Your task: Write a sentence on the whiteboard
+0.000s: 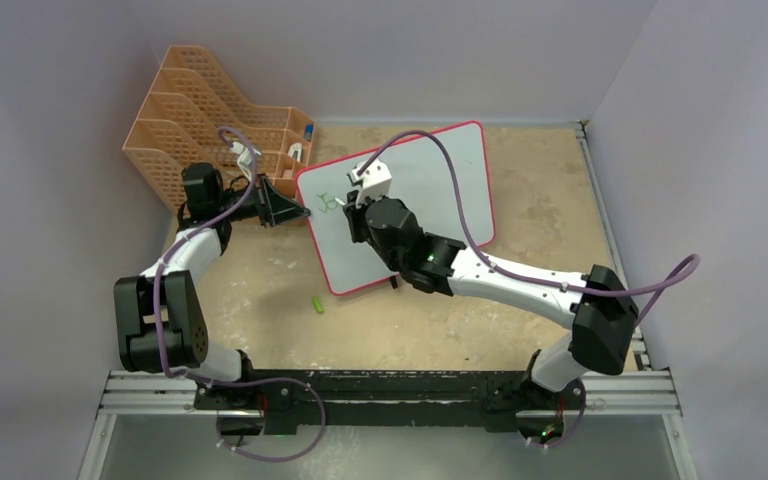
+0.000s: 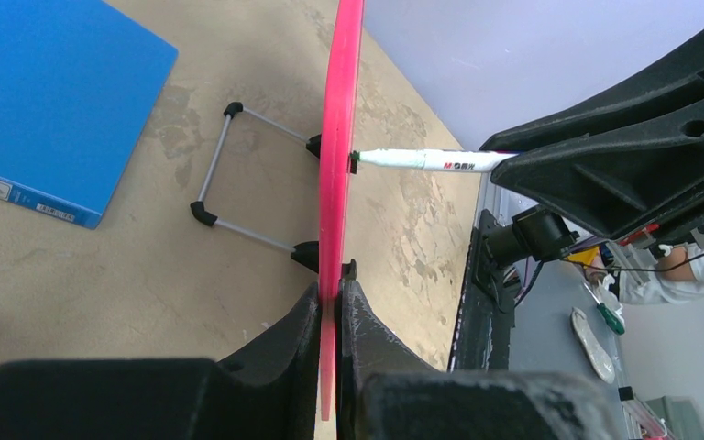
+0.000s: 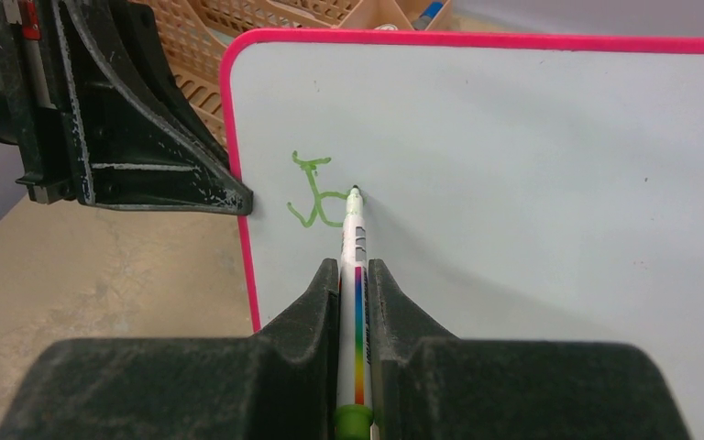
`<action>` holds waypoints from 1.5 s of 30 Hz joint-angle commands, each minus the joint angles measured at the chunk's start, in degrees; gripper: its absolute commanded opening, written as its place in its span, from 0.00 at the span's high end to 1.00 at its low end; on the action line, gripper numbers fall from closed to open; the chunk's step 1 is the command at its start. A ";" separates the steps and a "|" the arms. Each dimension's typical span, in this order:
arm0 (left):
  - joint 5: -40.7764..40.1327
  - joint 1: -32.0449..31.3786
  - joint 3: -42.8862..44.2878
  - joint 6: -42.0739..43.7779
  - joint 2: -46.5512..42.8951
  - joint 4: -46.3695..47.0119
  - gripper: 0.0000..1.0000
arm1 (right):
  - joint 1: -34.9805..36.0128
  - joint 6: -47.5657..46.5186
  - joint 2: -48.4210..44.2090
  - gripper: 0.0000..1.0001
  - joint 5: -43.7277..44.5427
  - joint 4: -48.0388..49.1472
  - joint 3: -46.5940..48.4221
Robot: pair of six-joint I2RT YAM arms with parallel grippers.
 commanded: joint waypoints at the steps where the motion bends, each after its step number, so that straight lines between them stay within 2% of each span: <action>1: 0.82 -1.39 1.73 1.44 -1.35 -0.98 1.00 | -0.53 -1.06 -4.06 1.00 1.86 1.77 0.37; 45: 0.71 -1.36 1.91 1.55 -1.17 -1.22 1.00 | -0.99 -0.37 -1.98 1.00 -1.02 1.71 -0.41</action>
